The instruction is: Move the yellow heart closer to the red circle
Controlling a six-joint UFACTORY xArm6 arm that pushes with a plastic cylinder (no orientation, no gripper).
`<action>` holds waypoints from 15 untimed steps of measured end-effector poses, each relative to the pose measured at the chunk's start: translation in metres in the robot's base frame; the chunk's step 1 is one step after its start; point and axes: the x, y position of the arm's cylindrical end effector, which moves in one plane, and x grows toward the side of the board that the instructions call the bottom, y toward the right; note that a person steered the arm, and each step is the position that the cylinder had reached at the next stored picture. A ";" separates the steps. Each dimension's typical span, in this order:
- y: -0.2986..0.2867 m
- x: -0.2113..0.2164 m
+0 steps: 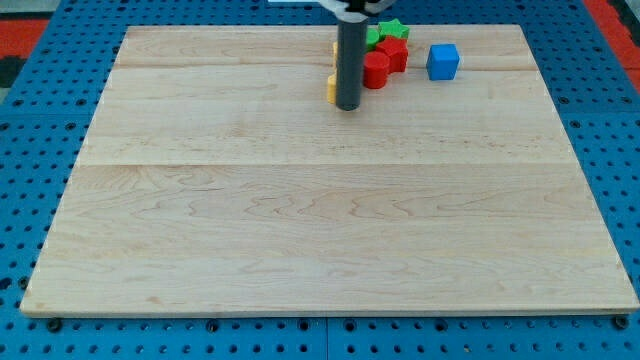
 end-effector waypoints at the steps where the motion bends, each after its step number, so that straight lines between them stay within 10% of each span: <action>1: -0.034 -0.032; 5: 0.006 0.003; 10: 0.215 -0.021; 15: 0.132 -0.029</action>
